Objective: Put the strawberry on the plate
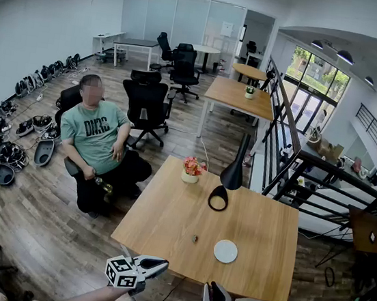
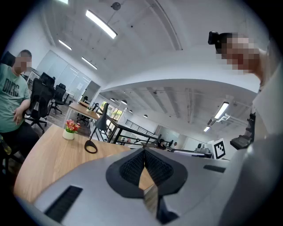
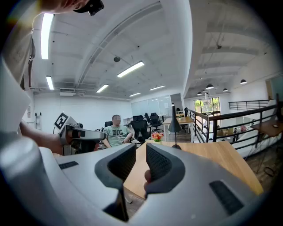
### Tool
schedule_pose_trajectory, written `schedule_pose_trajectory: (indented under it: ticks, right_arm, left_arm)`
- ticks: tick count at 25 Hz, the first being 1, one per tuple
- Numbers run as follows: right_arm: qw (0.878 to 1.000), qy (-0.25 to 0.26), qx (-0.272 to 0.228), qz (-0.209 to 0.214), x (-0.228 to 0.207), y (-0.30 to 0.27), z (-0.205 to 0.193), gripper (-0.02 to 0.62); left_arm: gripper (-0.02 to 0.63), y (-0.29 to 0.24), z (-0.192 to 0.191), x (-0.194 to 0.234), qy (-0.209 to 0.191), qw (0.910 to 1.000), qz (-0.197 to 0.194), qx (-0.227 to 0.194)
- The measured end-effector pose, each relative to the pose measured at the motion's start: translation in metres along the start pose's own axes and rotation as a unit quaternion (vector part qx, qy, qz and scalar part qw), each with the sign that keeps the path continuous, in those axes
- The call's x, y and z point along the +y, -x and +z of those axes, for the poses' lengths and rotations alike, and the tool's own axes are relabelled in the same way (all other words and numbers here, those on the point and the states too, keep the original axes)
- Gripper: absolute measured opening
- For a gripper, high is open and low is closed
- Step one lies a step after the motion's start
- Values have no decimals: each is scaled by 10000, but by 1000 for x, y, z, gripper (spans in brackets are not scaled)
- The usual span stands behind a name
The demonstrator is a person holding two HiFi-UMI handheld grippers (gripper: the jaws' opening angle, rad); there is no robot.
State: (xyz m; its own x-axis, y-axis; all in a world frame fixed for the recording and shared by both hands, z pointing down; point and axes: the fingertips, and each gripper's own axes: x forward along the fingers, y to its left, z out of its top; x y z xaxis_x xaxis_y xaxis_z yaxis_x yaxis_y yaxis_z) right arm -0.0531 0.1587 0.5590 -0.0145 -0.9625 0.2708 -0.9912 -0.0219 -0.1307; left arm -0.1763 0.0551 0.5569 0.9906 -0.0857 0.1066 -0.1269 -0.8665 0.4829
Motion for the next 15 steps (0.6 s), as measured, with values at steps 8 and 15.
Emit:
schedule_pose_trajectory:
  ticks: [8, 15]
  right_arm:
    - [9984, -373, -284, 324, 3, 10, 7, 81]
    - [9985, -269, -285, 380, 0, 19, 3, 81]
  left_arm:
    - [5, -2, -3, -12, -21, 10000, 20, 13]
    - [5, -7, -12, -24, -42, 10000, 54, 12]
